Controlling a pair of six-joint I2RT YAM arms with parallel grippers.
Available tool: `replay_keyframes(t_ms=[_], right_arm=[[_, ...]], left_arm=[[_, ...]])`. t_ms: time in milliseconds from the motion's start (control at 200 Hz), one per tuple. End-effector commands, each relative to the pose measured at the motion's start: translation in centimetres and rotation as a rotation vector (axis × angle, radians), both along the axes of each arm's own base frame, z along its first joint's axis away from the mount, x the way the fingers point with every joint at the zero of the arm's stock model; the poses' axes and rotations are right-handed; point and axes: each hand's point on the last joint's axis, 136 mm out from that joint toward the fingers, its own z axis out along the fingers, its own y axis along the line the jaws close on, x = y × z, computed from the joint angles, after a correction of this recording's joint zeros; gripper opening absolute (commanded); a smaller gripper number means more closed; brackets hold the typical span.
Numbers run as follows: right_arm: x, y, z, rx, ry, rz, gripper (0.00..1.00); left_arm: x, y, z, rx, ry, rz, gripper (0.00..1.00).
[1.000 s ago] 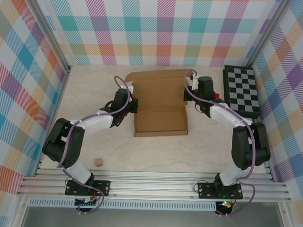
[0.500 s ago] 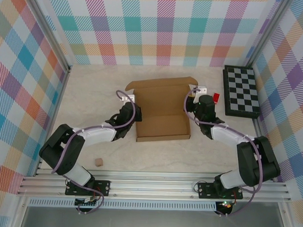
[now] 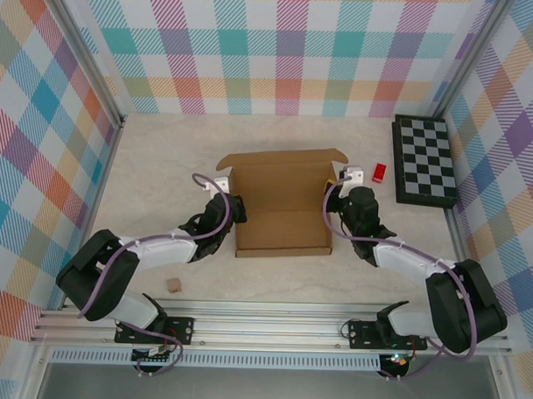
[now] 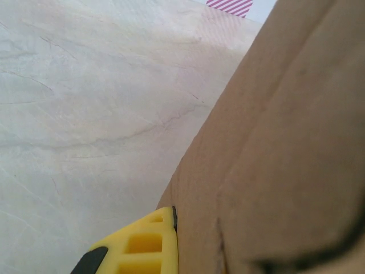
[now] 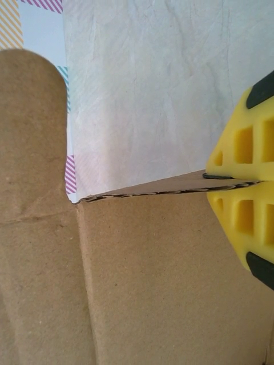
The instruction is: Fold the paper box
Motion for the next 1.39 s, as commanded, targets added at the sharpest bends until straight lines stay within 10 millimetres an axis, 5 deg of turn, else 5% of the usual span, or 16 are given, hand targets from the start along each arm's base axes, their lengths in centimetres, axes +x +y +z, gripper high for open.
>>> replay_keyframes(t_ms=[0, 100, 215, 575, 960, 1105, 1390], right_arm=[[-6.4, 3.9, -8.4, -0.037, 0.302, 0.231, 0.00], [-6.6, 3.2, -8.9, -0.037, 0.301, 0.199, 0.00], [-5.4, 3.3, -7.9, -0.053, 0.241, 0.180, 0.00], [2.4, 5.3, -1.8, -0.045, -0.024, 0.230, 0.00], [8.9, 5.6, 4.3, -0.049, -0.293, 0.208, 0.00], [10.1, 5.5, 3.8, -0.001, -0.297, 0.198, 0.00], [8.1, 3.7, -2.2, -0.016, -0.163, 0.150, 0.00]], left_arm=[[-5.1, -5.9, -2.9, -0.067, 0.129, -0.246, 0.06], [-5.3, -4.7, -4.0, -0.034, 0.090, -0.217, 0.07], [-3.9, -3.7, -3.0, 0.093, -0.024, -0.217, 0.07], [4.4, -3.6, 0.9, 0.135, -0.173, -0.278, 0.07], [10.5, -5.1, 5.3, 0.199, -0.354, -0.328, 0.07], [11.8, -5.7, 3.3, 0.194, -0.323, -0.337, 0.07], [9.4, -5.6, -1.6, 0.178, -0.180, -0.318, 0.08]])
